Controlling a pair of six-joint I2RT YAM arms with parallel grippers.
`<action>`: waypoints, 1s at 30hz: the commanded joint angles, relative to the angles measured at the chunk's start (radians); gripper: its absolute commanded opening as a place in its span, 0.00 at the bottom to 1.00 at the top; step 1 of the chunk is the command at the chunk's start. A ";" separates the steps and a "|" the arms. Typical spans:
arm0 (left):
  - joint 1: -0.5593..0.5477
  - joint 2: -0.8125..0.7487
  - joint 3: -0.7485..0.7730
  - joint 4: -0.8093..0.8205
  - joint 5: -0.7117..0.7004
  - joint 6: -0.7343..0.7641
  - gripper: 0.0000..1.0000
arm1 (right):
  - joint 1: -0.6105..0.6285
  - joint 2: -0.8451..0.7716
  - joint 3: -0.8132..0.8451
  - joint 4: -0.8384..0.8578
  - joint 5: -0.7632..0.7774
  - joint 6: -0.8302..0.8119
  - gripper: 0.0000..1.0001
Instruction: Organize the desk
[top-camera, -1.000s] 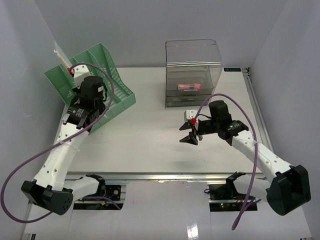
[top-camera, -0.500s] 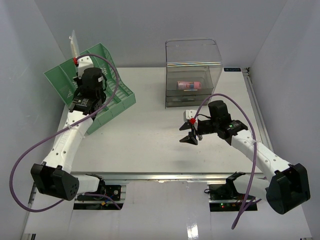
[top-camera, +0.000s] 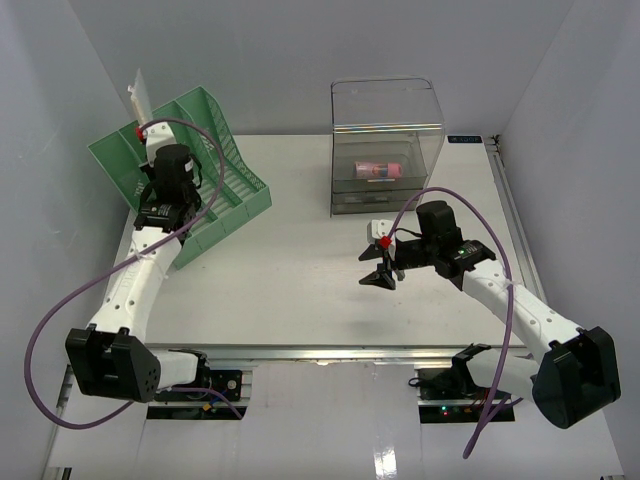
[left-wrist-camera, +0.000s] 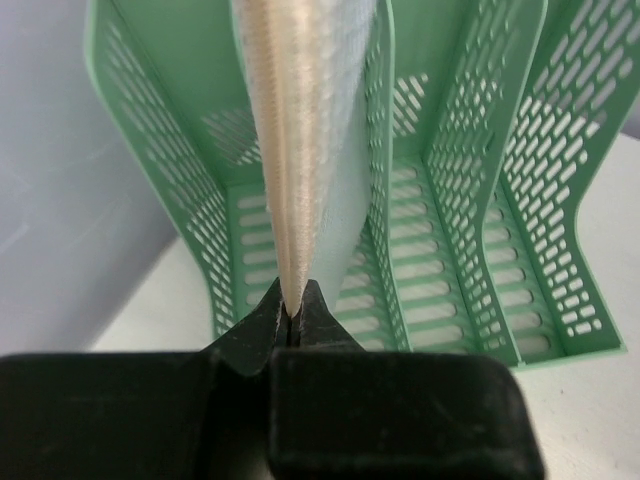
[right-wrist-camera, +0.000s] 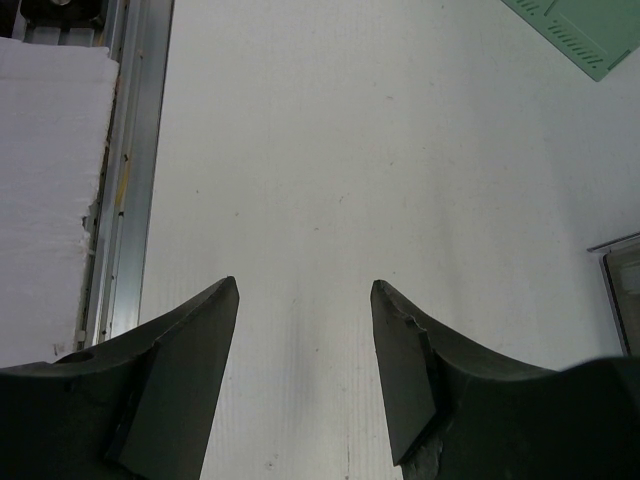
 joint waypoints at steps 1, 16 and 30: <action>0.007 -0.039 -0.127 0.201 0.123 -0.077 0.00 | -0.006 0.004 -0.012 0.026 -0.002 -0.011 0.63; 0.008 -0.020 -0.305 0.482 0.217 -0.130 0.00 | -0.010 0.009 -0.013 0.023 -0.003 -0.018 0.63; 0.010 -0.062 -0.529 0.636 0.293 0.106 0.00 | -0.013 0.020 -0.012 0.013 -0.005 -0.027 0.62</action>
